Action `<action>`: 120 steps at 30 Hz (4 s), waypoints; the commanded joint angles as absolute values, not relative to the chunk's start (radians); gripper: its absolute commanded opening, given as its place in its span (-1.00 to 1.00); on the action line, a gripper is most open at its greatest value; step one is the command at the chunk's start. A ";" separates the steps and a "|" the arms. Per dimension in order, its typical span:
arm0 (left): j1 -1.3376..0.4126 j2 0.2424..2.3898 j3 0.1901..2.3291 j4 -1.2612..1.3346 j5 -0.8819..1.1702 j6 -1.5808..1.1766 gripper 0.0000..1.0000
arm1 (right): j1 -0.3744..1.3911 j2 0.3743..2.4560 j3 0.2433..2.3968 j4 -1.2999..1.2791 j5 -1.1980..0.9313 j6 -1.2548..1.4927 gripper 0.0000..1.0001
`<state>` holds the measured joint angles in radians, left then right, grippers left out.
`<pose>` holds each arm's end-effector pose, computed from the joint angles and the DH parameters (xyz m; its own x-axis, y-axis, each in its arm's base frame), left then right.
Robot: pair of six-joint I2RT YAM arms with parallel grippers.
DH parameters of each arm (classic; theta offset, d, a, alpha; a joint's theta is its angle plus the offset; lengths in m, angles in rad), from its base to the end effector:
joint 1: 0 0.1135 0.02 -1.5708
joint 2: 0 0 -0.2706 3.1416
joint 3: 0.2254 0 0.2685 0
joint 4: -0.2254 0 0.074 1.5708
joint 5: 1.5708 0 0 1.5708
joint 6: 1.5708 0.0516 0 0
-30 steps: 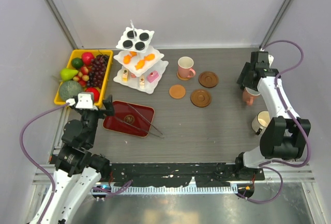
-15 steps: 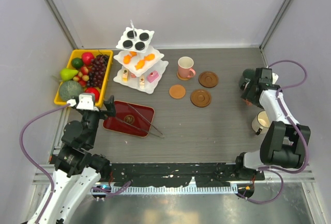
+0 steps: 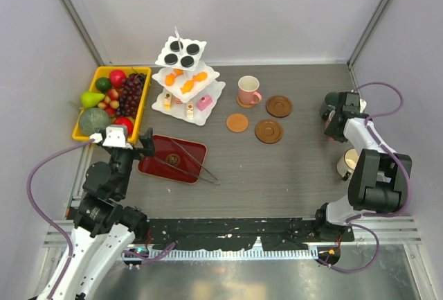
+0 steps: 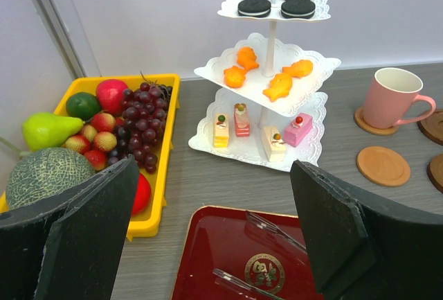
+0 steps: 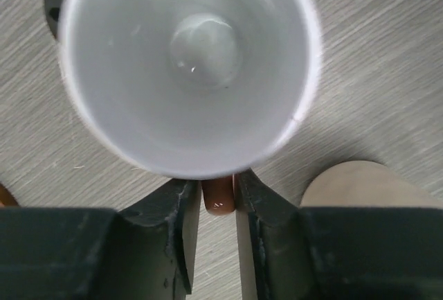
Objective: Serve the afternoon tea
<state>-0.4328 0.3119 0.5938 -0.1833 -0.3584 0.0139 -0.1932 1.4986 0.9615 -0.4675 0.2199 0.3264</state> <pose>0.1155 -0.0334 0.3390 0.0904 -0.0274 -0.9955 0.0746 0.9970 -0.0207 0.3146 -0.0730 0.1961 -0.6876 0.4534 -0.5671 0.5518 0.8340 -0.0024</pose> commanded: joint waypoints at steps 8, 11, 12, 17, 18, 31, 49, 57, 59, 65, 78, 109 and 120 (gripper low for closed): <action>-0.440 0.301 0.580 -0.106 -0.370 0.034 0.99 | -0.100 1.339 0.910 -0.460 0.233 0.307 -0.90; -0.440 0.304 0.578 -0.104 -0.365 0.035 0.99 | 0.039 1.278 0.952 -0.494 0.281 0.256 -0.90; -0.439 0.305 0.578 -0.103 -0.364 0.034 0.98 | 0.092 1.258 0.960 -0.492 0.282 0.226 -0.90; -0.440 0.305 0.578 -0.103 -0.359 0.034 0.99 | 0.254 1.239 1.017 -0.450 0.155 0.144 -0.89; -0.440 0.305 0.577 -0.103 -0.359 0.034 0.99 | 0.294 1.247 1.023 -0.425 0.143 0.131 -0.89; -0.440 0.318 0.575 -0.100 -0.362 0.044 0.98 | 0.483 1.509 1.186 -0.178 -0.140 -0.046 -0.89; -0.440 0.324 0.574 -0.097 -0.364 0.051 0.99 | 0.511 1.686 1.129 0.147 -0.107 -0.066 -0.90; -0.440 0.325 0.572 -0.097 -0.359 0.049 0.99 | 0.511 1.701 1.032 0.216 -0.104 -0.066 -0.90; -0.440 0.325 0.572 -0.097 -0.357 0.049 0.98 | 0.512 1.703 1.020 0.216 -0.100 -0.064 -0.89; -0.440 0.327 0.572 -0.097 -0.357 0.049 0.98 | 0.514 1.689 0.979 0.224 -0.113 -0.058 -0.70; -0.440 0.324 0.572 -0.098 -0.353 0.049 0.99 | 0.512 1.620 0.933 0.201 -0.100 -0.044 -0.04; -0.442 0.302 0.575 -0.103 -0.347 0.041 0.98 | 0.051 1.319 0.991 -0.309 0.421 0.341 0.94; -0.442 0.304 0.575 -0.103 -0.353 0.048 0.99 | -0.071 1.632 1.097 -0.203 0.360 0.388 0.49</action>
